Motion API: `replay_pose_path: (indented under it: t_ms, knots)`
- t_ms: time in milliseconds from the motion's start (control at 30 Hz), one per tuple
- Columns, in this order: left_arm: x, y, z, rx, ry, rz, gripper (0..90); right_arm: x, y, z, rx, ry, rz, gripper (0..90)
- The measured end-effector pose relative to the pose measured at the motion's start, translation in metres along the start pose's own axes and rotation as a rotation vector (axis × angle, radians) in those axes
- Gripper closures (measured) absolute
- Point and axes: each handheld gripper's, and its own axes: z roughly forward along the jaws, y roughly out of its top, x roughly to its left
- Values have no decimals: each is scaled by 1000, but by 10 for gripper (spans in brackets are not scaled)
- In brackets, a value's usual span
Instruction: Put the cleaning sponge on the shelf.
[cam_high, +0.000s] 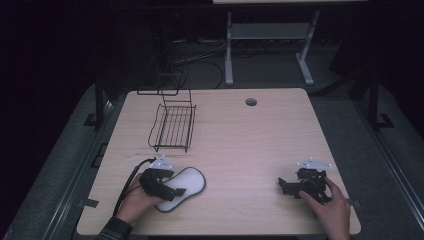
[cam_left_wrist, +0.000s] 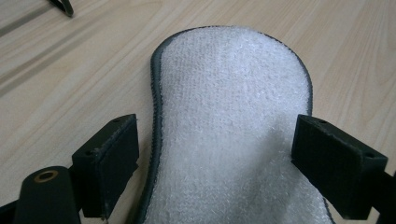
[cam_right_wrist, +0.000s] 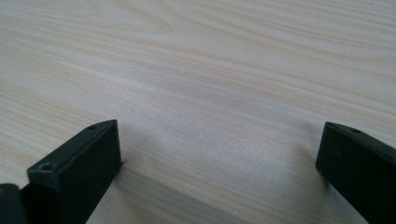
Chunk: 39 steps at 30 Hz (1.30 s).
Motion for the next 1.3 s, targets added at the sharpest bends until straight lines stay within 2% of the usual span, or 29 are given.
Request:
replay_pose_path:
  t_ms: [567, 667, 867, 1033, 1167, 1200, 1300]
  knots:
    - [-2, -1, 4, 22, -4, 15, 146, 0, 0, 0, 0, 0, 0, 0]
    - [-2, 0, 3, 23, -25, 19, 228, 0, 0, 0, 0, 0, 0, 0]
    - [-3, 1, 2, 32, -20, 17, 251, 0, 0, 0, 0, 0, 0, 0]
    - [-5, 3, -1, 25, -5, 36, 285, 0, 0, 0, 0, 0, 0, 0]
    - [-7, 5, -4, 21, 1, 53, 327, 0, 0, 0, 0, 0, 0, 0]
    - [-8, 5, -5, 12, -1, 46, 340, 0, 0, 0, 0, 0, 0, 0]
    - [-9, 7, -9, -6, -12, 56, 419, 0, 0, 0, 0, 0, 0, 0]
